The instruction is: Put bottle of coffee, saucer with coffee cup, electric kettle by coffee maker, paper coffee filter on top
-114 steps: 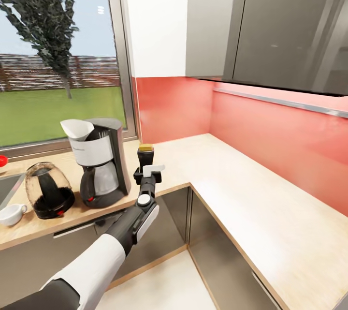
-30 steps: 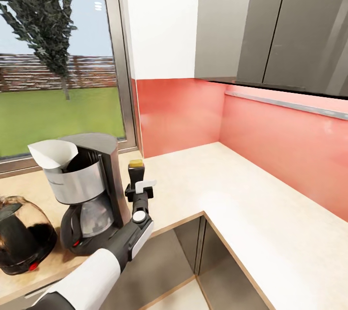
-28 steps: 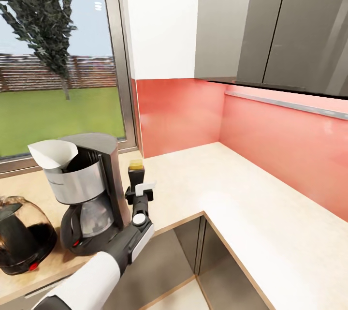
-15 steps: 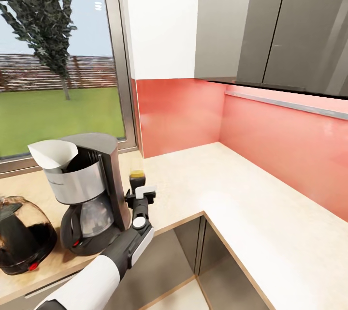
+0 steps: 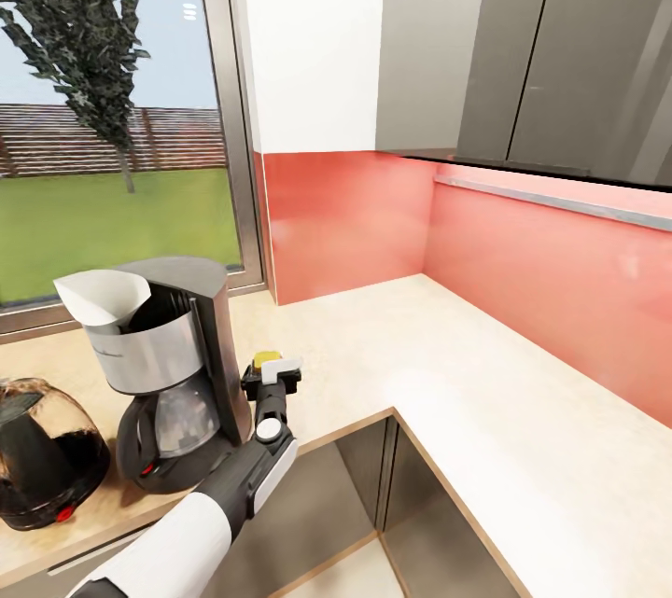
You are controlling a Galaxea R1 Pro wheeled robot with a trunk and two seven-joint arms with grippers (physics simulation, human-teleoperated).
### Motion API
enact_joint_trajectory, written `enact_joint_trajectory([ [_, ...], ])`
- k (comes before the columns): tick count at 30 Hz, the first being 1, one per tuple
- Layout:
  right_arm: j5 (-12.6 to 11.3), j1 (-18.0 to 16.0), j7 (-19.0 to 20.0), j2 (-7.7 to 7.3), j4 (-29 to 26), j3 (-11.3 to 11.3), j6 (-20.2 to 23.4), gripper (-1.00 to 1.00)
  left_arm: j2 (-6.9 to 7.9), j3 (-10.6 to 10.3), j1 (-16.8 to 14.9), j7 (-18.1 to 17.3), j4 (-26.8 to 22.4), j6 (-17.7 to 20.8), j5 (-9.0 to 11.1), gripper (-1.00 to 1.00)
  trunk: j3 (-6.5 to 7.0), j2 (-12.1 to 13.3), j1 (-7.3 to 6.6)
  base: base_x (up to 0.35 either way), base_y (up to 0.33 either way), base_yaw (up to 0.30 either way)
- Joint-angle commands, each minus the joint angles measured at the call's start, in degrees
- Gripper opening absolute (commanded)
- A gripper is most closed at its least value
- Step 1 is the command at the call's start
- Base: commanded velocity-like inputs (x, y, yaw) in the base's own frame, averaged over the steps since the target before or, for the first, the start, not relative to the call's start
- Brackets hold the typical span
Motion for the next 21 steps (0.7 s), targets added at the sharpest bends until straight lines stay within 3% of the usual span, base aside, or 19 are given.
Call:
enact_joint_trajectory([
  [1, 0.37, 0.04, 0.32, -0.01, -0.16, -0.49, -0.05, 1.00, 0.03, -0.39, -0.08, 0.33, 0.06, -0.37, 0.60, 1.00, -0.11, -0.11, 0.03, 0.000, 0.000, 0.000],
  [21, 0.37, 0.04, 0.32, -0.01, -0.16, -0.49, -0.05, 1.00, 0.03, -0.39, -0.07, 0.33, 0.06, -0.37, 0.52, 1.00, -0.11, -0.11, 0.03, -0.017, 0.000, 0.000],
])
